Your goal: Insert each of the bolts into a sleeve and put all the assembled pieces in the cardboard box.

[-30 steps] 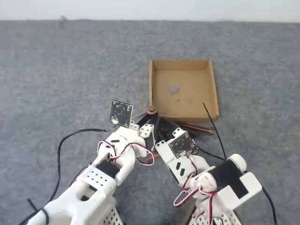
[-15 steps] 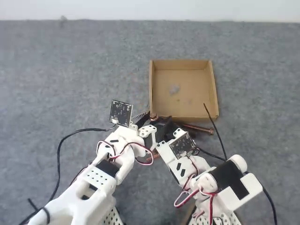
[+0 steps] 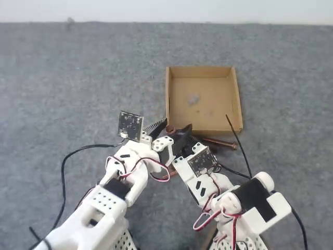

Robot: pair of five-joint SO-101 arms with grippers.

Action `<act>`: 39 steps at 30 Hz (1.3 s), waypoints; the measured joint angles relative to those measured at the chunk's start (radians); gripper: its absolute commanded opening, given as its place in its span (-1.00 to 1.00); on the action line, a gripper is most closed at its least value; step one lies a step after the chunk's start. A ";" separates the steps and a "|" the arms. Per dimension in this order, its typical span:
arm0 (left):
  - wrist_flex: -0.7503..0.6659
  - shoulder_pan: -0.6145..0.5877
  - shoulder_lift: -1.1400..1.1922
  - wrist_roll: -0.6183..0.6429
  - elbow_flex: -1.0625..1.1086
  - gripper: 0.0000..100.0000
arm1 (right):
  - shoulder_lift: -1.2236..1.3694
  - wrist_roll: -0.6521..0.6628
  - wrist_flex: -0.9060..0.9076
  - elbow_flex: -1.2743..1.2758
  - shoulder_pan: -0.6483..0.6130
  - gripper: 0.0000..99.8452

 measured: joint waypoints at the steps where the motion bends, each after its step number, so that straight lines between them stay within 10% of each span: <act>1: 0.028 0.000 -0.048 0.000 0.002 -0.50 | 0.000 0.000 0.000 0.000 0.000 -0.99; 10: 0.362 -0.078 -0.500 0.000 0.037 -0.51 | 0.000 0.000 0.000 0.000 0.000 -0.99; 22: 0.348 -0.192 -0.684 0.000 0.092 -0.97 | 0.000 0.000 0.000 0.000 0.044 -0.99; 39: 0.321 -0.428 0.149 0.005 -0.261 -0.98 | 0.000 0.000 0.000 0.000 0.066 -0.99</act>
